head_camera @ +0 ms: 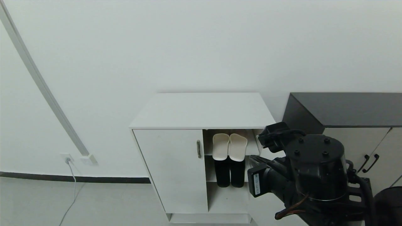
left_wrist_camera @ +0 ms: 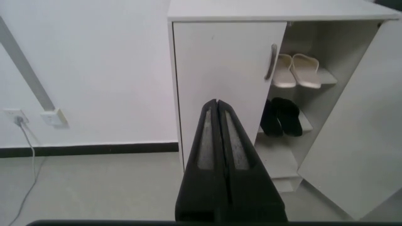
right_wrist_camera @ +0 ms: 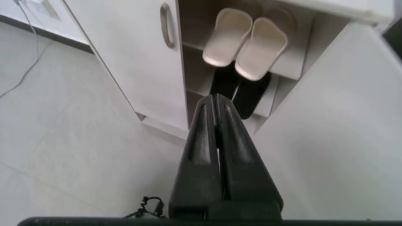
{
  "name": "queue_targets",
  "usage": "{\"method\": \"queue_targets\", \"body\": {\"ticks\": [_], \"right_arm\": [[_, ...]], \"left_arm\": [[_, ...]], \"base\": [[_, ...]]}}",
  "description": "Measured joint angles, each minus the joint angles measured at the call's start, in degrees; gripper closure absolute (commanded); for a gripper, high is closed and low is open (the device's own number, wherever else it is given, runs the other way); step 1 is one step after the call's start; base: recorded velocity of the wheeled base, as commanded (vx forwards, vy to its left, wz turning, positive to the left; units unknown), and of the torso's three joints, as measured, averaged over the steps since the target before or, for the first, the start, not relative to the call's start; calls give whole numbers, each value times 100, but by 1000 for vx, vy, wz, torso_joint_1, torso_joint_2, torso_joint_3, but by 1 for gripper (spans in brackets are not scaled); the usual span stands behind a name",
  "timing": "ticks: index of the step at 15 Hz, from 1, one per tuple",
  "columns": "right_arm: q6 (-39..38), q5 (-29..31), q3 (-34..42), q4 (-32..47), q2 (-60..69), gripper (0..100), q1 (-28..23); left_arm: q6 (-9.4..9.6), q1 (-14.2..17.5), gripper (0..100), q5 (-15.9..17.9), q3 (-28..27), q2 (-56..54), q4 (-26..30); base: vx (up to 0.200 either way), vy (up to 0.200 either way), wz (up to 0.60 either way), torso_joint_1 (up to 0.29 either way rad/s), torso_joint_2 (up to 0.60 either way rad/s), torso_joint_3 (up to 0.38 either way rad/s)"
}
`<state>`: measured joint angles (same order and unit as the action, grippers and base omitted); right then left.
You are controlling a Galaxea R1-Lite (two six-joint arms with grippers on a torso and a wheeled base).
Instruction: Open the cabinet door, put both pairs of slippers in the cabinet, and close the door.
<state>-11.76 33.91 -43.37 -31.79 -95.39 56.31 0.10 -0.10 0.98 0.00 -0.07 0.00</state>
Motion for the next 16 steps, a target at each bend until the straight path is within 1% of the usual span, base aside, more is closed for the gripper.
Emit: {"method": "queue_targets", "body": {"ticks": [3, 10, 16], "right_arm": [[35, 2, -1, -20, 16, 100, -74], [85, 0, 77, -80, 33, 100, -96], [88, -15, 84, -77, 38, 100, -110]], "left_arm": [[0, 0, 100, 0, 0, 0, -5], [0, 0, 100, 0, 0, 0, 2], [0, 2, 100, 0, 0, 0, 2]], "base": [[0, 0, 0, 180, -399, -220], [0, 0, 0, 5, -11, -7], [0, 0, -600, 6, 1, 2]]}}
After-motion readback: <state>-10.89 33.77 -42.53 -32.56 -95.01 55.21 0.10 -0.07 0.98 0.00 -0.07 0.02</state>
